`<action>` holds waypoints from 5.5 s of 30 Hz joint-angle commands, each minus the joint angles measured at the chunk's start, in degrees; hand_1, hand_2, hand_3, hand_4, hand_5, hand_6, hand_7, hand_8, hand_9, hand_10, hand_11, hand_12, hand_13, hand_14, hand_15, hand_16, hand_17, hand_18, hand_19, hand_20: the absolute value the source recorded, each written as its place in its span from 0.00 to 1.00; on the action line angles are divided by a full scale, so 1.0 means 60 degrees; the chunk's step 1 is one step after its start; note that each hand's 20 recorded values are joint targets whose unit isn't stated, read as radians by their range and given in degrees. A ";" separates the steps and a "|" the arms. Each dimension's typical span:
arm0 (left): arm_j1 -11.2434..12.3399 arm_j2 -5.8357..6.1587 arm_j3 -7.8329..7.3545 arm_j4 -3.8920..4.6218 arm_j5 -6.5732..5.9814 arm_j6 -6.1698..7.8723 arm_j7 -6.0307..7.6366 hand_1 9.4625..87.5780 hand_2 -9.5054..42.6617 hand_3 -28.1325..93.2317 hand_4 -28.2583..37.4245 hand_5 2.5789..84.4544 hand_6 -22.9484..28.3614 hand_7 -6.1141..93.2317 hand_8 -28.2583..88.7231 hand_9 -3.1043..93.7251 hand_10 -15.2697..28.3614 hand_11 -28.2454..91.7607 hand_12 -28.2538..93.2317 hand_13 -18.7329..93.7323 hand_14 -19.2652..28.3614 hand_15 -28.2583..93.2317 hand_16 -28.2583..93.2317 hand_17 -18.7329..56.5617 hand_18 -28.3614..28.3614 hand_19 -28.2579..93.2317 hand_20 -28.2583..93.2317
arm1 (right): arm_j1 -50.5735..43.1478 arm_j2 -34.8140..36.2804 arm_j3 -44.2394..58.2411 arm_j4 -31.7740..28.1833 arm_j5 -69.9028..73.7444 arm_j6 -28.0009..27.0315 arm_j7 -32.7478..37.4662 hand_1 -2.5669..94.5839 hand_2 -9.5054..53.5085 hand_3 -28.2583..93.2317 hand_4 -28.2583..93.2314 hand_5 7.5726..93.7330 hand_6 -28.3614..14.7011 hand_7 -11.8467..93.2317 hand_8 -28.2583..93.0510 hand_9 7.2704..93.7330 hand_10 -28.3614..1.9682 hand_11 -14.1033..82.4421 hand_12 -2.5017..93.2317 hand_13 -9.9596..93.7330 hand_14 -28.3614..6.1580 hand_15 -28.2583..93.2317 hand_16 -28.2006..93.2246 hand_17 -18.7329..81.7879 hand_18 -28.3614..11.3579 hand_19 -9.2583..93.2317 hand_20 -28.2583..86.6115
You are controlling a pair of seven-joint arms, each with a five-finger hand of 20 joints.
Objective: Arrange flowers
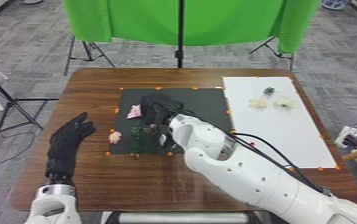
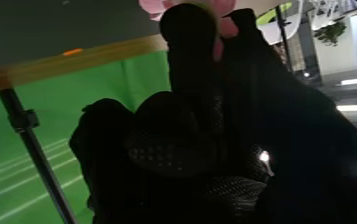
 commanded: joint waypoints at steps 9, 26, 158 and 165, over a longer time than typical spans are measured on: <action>0.0001 0.0029 0.0027 0.0092 0.0011 -0.0116 -0.0093 0.21 0.05 0.78 0.03 0.47 0.55 0.18 0.19 0.48 0.66 0.43 0.33 0.45 0.79 0.52 0.21 0.28 0.76 0.37 0.41 | -0.0011 0.0009 -0.0028 0.0295 -0.0759 -0.0148 0.0087 0.62 0.00 0.74 0.07 0.73 0.67 0.35 0.29 0.88 0.65 0.28 0.52 0.92 0.76 0.80 0.53 0.84 0.46 1.00 0.80; -0.0011 -0.0009 0.0004 0.0104 0.0014 -0.0156 -0.0143 0.21 0.05 0.78 0.03 0.47 0.55 0.18 0.19 0.48 0.66 0.43 0.33 0.45 0.79 0.52 0.21 0.28 0.76 0.37 0.41 | 0.0000 0.0100 0.0098 0.0378 -0.1015 -0.0350 0.0180 0.50 0.00 0.79 0.06 0.66 0.70 0.31 0.15 0.77 0.56 0.41 0.41 0.90 0.72 0.81 0.53 0.82 0.43 1.00 0.80; 0.0378 -0.0201 -0.0245 -0.0103 0.0084 -0.0308 -0.0239 0.20 0.05 0.78 0.03 0.48 0.55 0.18 0.19 0.48 0.66 0.42 0.33 0.44 0.79 0.51 0.22 0.27 0.76 0.37 0.41 | -0.1116 0.3469 0.5520 0.0841 -0.0900 -0.3615 0.2816 0.32 0.00 0.78 0.09 0.35 0.60 0.16 0.19 0.39 0.24 0.19 0.25 0.72 0.40 0.79 0.50 0.69 0.25 1.00 0.69; 0.0333 -0.0220 -0.0205 -0.0093 0.0136 -0.0341 -0.0276 0.21 0.05 0.78 0.03 0.48 0.55 0.18 0.19 0.48 0.66 0.42 0.33 0.44 0.79 0.52 0.22 0.27 0.76 0.37 0.41 | -0.1276 0.3313 0.5442 0.1638 -0.0982 -0.3458 0.2967 0.34 0.00 0.78 0.09 0.37 0.67 0.18 0.18 0.40 0.24 0.20 0.24 0.73 0.41 0.80 0.48 0.71 0.28 0.99 0.66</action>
